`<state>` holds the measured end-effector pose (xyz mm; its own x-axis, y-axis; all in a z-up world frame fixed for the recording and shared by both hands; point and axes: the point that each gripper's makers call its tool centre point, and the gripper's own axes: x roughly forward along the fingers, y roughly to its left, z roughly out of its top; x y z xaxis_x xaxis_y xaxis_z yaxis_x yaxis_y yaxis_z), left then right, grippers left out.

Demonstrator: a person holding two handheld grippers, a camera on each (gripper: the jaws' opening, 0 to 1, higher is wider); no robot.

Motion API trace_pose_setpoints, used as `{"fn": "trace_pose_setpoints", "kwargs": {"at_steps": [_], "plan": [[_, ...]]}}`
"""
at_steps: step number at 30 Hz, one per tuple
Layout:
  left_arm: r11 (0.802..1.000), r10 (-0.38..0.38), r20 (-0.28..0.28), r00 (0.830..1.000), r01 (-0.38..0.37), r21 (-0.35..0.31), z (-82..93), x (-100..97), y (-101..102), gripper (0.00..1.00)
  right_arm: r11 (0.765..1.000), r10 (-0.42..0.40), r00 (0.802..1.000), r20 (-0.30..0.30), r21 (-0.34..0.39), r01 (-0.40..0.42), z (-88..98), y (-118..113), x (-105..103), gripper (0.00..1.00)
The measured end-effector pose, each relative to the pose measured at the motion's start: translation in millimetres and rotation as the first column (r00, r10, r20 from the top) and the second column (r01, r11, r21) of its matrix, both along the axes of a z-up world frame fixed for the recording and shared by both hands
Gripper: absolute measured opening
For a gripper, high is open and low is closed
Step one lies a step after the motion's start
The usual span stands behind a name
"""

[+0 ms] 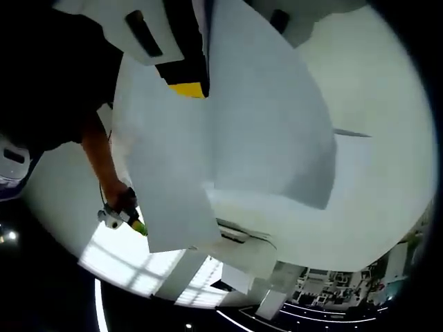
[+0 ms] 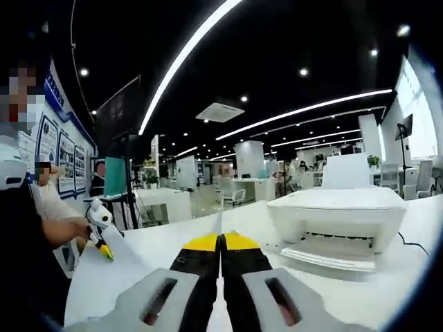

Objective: Organize the stack of printing papers by aligning and flattening the scattered papers on the table

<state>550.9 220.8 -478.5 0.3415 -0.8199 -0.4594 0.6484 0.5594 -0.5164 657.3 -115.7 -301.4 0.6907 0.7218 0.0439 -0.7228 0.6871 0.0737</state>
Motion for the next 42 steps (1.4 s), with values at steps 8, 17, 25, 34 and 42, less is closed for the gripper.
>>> {"fn": "trace_pose_setpoints", "kwargs": {"at_steps": [8, 17, 25, 34, 42], "plan": [[1.0, -0.003, 0.007, 1.0, 0.003, 0.003, 1.2, 1.7, -2, 0.07, 0.998, 0.051, 0.996, 0.068, 0.029, -0.053, 47.5, -13, -29, 0.0], [1.0, -0.006, 0.031, 1.0, 0.006, 0.002, 4.0, 4.0, -7, 0.07, 0.989, 0.146, 0.982, 0.12, -0.019, -0.144, 75.9, -2, -65, 0.0], [1.0, -0.008, 0.051, 0.999, 0.007, 0.004, 6.4, 4.4, -7, 0.07, 0.951, 0.307, 0.945, 0.114, -0.084, -0.299, 85.4, 21, -103, 0.0], [1.0, -0.013, 0.063, 0.998, 0.013, -0.003, 9.7, 4.0, -8, 0.08, 0.907, 0.415, 0.899, 0.142, -0.135, -0.398, 94.9, 39, -127, 0.0], [1.0, -0.023, 0.082, 0.996, 0.024, -0.008, 13.9, 3.8, -10, 0.08, 0.851, 0.522, 0.845, 0.116, -0.147, -0.505, 94.8, 54, -122, 0.0]]}}
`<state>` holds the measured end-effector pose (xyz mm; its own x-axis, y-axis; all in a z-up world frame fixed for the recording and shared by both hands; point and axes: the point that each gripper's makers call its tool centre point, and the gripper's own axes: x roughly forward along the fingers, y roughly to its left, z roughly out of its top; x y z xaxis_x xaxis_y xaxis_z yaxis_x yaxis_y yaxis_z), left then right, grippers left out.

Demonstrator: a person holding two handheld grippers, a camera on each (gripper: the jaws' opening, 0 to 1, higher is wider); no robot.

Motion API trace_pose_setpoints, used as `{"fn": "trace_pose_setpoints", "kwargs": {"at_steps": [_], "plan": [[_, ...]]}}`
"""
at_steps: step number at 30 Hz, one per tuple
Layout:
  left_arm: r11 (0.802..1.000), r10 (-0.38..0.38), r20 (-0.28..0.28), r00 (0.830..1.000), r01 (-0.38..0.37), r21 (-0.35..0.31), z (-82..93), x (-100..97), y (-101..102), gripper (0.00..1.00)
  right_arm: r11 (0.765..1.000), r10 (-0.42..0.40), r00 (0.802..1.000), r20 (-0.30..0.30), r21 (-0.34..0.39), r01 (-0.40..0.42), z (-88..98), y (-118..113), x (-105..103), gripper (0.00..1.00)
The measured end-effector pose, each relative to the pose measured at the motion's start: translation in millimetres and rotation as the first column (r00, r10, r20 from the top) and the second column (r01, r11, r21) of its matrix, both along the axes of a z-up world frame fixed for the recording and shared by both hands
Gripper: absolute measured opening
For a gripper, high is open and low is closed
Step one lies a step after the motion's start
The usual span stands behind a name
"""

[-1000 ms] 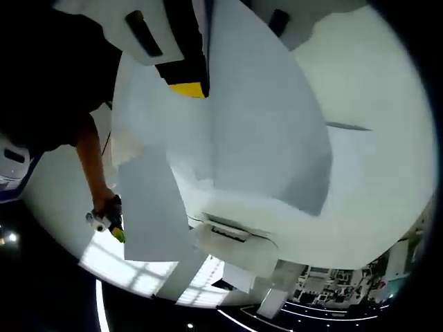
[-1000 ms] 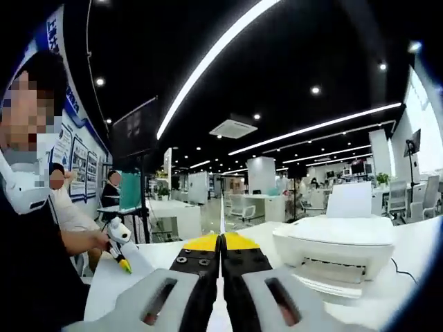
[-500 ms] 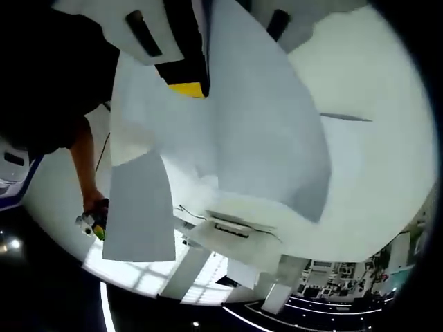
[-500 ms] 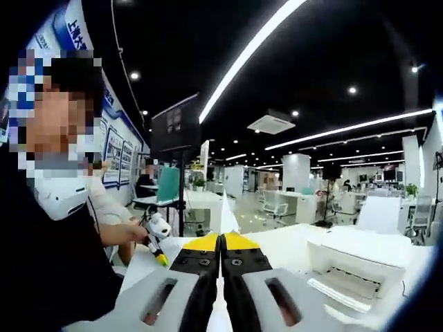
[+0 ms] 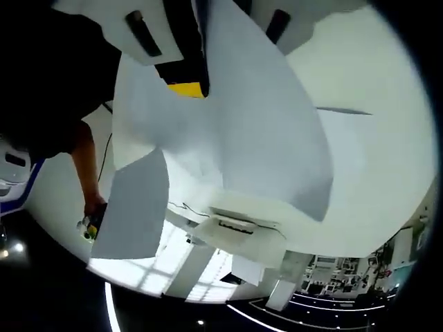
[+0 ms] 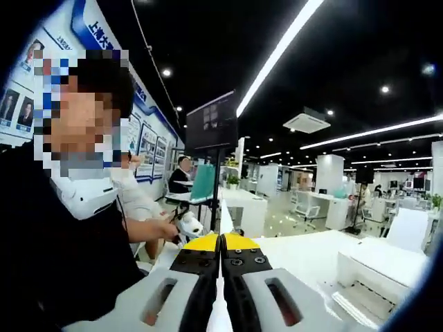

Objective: Organize the stack of printing papers by aligning and flattening the scattered papers on the table

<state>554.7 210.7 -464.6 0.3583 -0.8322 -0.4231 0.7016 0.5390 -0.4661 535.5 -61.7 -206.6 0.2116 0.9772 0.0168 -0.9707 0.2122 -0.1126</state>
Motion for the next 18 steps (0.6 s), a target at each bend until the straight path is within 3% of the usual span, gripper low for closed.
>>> {"fn": "trace_pose_setpoints", "kwargs": {"at_steps": [8, 18], "plan": [[1.0, -0.012, 0.022, 1.0, 0.012, 0.005, 3.1, -1.9, -2, 0.08, 0.995, 0.083, 0.994, -0.064, -0.044, -0.086, -12.3, 23, 19, 0.0], [1.0, -0.021, 0.04, 0.999, 0.02, 0.016, 4.7, -2.2, -2, 0.09, 0.967, 0.219, 0.967, -0.129, -0.104, -0.233, -33.7, 59, 26, 0.0]]}}
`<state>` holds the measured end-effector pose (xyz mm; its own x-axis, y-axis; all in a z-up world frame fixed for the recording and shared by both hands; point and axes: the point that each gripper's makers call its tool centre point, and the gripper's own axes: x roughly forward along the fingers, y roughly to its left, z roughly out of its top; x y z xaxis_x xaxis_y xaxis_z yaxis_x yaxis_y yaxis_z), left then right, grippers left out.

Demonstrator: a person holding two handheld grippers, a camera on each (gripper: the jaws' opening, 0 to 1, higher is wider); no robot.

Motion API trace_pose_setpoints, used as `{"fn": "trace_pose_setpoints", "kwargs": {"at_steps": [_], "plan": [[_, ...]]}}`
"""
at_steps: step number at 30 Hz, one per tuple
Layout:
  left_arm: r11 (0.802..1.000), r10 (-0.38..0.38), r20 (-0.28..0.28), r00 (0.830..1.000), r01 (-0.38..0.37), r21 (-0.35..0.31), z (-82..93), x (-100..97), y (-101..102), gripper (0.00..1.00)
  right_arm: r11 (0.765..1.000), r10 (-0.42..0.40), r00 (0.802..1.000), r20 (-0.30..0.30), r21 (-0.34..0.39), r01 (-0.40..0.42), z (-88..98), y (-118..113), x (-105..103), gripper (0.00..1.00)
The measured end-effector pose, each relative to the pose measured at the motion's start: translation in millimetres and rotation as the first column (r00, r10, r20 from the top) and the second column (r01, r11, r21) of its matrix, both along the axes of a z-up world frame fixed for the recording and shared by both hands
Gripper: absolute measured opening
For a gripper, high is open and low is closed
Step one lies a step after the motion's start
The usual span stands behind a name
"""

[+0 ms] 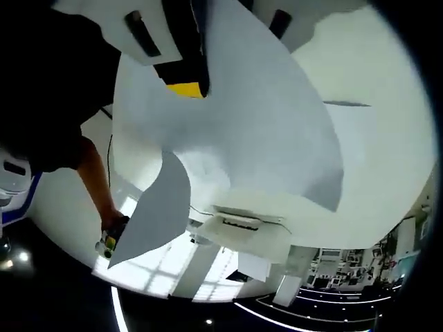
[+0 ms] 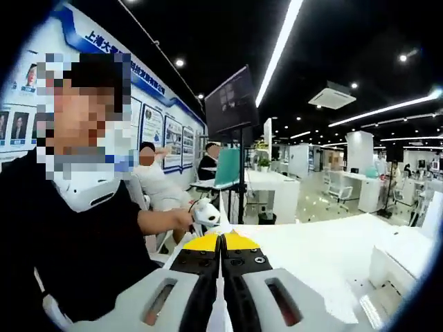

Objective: Organize the stack of printing papers by aligning and flattening the scattered papers on the table

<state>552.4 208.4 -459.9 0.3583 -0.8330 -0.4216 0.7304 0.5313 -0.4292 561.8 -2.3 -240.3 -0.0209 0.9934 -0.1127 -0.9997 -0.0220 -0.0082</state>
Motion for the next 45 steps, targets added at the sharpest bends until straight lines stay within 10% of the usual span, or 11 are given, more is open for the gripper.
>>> {"fn": "trace_pose_setpoints", "kwargs": {"at_steps": [24, 45], "plan": [[1.0, -0.03, 0.011, 0.999, 0.03, -0.003, 5.5, 0.2, -8, 0.09, 0.985, 0.048, 0.99, -0.132, -0.158, -0.069, -65.6, 66, 37, 0.0], [0.987, -0.065, -0.059, 0.996, 0.055, -0.15, 11.5, -8.4, -20, 0.23, 0.967, 0.039, 0.965, -0.26, -0.235, -0.102, -122.8, 107, 36, 0.0]]}}
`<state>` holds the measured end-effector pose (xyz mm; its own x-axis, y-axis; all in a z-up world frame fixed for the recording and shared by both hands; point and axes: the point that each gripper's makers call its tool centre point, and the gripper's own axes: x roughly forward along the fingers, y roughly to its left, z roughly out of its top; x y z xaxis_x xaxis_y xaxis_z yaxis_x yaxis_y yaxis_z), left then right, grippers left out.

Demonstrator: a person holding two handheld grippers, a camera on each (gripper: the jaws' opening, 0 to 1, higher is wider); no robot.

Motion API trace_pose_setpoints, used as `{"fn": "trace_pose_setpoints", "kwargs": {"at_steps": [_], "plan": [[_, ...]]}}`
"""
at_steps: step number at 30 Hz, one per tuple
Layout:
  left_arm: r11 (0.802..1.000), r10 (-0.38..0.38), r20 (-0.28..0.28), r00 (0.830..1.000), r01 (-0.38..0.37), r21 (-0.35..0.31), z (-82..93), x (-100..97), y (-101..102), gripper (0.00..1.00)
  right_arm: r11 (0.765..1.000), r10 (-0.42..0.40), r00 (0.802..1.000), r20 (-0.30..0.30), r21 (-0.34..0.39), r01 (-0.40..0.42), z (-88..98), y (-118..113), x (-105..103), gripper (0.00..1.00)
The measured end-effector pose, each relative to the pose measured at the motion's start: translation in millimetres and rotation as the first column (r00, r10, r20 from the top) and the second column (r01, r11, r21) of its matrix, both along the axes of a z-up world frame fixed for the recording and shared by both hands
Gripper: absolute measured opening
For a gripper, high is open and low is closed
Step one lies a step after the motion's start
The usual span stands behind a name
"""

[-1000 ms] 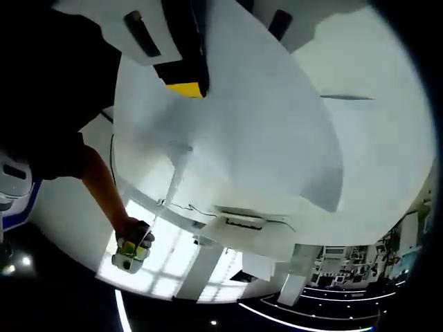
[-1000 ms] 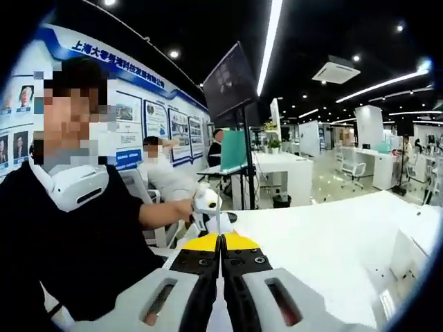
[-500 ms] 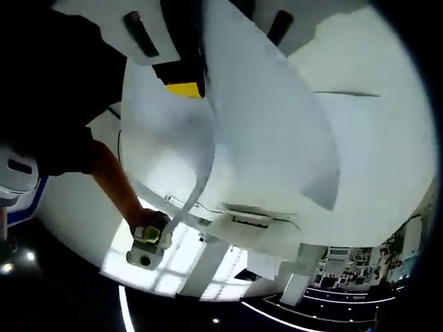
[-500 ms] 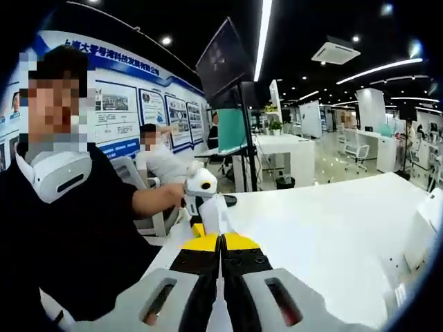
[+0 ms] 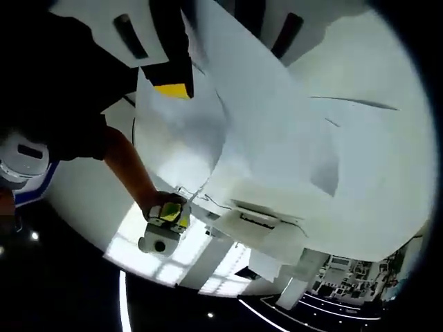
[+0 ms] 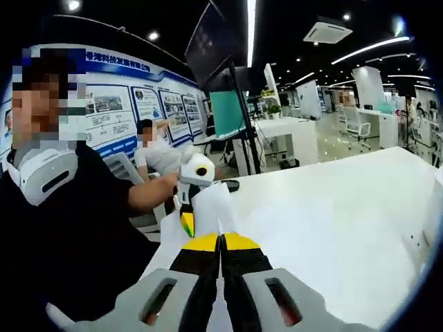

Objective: Organize the stack of printing papers by aligning and flattening the scattered papers on the table

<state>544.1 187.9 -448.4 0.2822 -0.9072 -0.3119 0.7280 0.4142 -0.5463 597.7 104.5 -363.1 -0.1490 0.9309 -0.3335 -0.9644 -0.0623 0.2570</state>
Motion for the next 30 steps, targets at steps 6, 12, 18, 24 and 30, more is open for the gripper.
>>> {"fn": "trace_pose_setpoints", "kwargs": {"at_steps": [6, 12, 18, 24, 30], "plan": [[1.0, 0.0, -0.001, 1.0, 0.0, -0.009, -0.9, -0.6, -3, 0.26, 1.0, -0.017, 0.999, -0.04, -0.02, 0.016, -14.0, 18, 1, 0.0], [1.0, 0.008, 0.001, 1.0, -0.008, -0.012, -1.2, 0.5, -4, 0.27, 0.999, -0.039, 0.995, -0.095, -0.024, 0.036, -26.5, 36, 1, 0.0], [1.0, 0.022, 0.001, 1.0, -0.022, -0.015, -1.9, 2.3, -2, 0.27, 0.999, -0.046, 0.991, -0.124, -0.006, 0.046, -29.7, 52, -5, 0.0], [0.999, 0.031, 0.004, 1.0, -0.03, -0.018, -2.0, 3.0, -2, 0.28, 0.998, -0.05, 0.987, -0.155, 0.017, 0.053, -30.8, 70, -9, 0.0], [0.999, 0.038, 0.005, 0.999, -0.038, -0.019, -3.2, 4.9, -1, 0.28, 0.997, -0.059, 0.982, -0.18, 0.035, 0.066, -33.7, 86, -11, 0.0]]}}
